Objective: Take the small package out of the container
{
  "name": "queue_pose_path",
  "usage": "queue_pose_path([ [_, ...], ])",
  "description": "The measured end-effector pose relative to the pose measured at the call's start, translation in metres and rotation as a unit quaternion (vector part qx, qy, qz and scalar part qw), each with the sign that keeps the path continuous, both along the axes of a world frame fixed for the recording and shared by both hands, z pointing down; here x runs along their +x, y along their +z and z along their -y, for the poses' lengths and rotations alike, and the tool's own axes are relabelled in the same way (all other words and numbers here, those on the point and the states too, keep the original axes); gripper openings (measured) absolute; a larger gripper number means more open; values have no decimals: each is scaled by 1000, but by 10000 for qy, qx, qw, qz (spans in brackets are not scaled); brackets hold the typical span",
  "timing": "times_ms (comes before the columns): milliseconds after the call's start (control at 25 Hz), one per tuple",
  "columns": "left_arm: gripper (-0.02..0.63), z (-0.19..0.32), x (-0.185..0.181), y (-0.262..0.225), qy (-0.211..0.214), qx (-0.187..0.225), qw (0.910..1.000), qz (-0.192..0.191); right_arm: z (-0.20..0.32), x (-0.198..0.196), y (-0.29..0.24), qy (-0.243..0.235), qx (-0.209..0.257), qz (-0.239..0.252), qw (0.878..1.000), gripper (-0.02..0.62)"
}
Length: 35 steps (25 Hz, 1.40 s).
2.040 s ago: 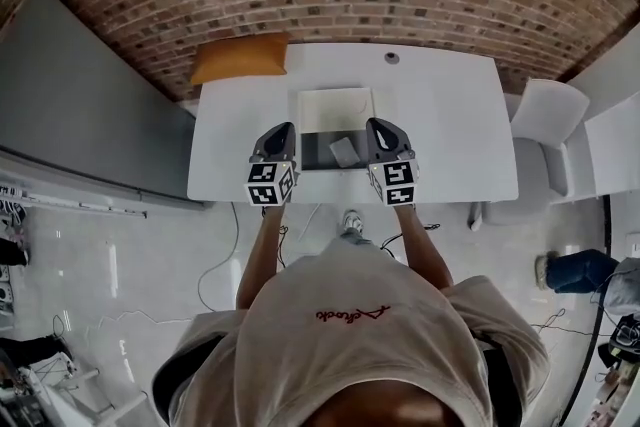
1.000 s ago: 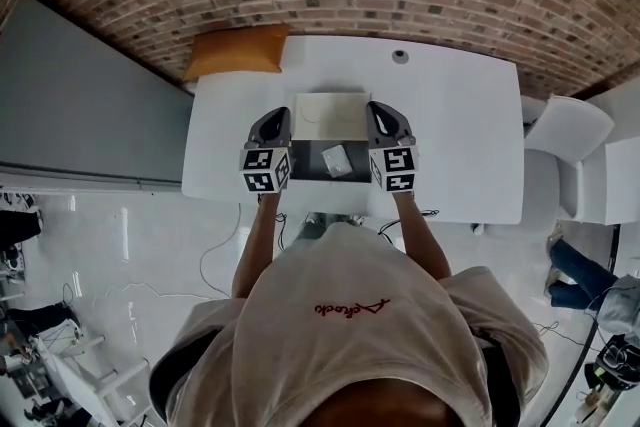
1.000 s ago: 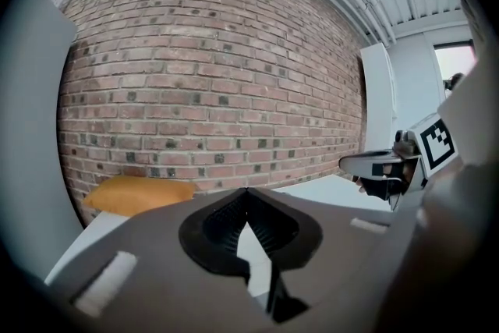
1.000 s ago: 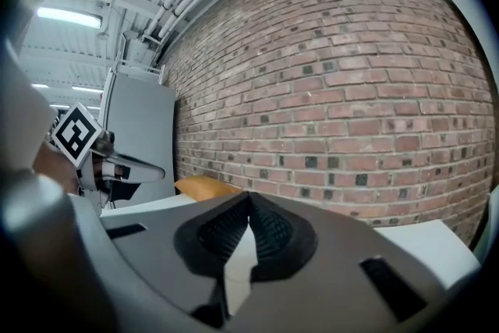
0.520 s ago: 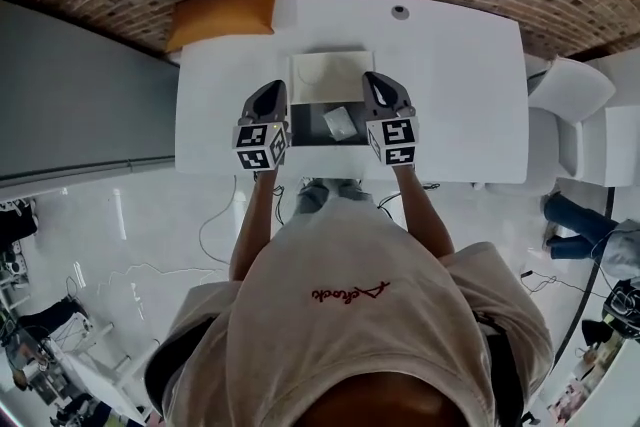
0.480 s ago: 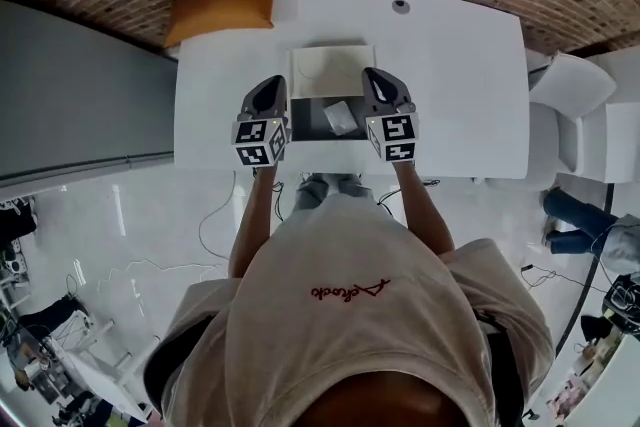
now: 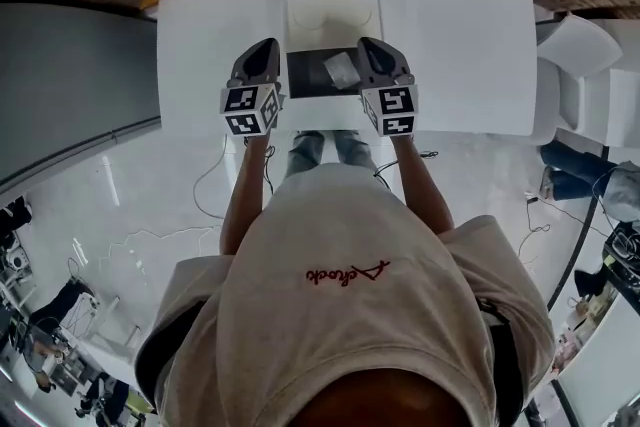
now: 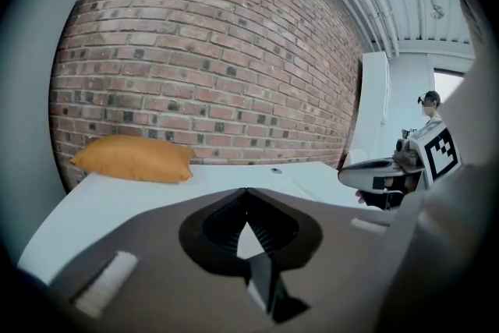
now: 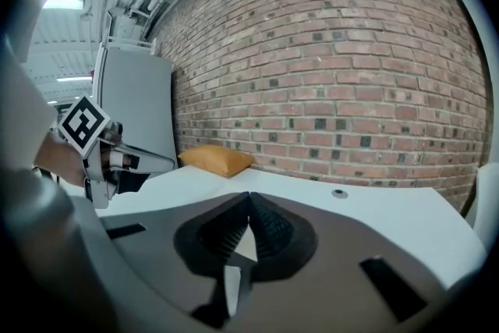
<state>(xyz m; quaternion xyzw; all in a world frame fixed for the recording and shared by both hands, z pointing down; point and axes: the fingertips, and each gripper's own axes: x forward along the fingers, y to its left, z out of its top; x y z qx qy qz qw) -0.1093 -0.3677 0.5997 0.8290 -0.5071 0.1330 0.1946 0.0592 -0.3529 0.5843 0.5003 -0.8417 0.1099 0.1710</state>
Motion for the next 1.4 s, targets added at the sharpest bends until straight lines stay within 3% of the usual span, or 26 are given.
queue_pose_path([
  [640, 9, -21, -1, 47, 59, -396, 9992, -35, -37, -7, 51, -141, -603, -241, 9978, 11],
  [920, 9, -26, 0, 56, 20, -455, 9989, -105, -52, -18, 69, -694, -763, -609, 9928, 11],
  [1160, 9, -29, -2, 58, -36, -494, 9986, -198, -61, -35, 78, -1719, -738, -1294, 9738, 11],
  [1400, 9, -32, -3, 58, -33, -497, 9985, -244, -75, -62, 85, -2914, -669, -1900, 9352, 11],
])
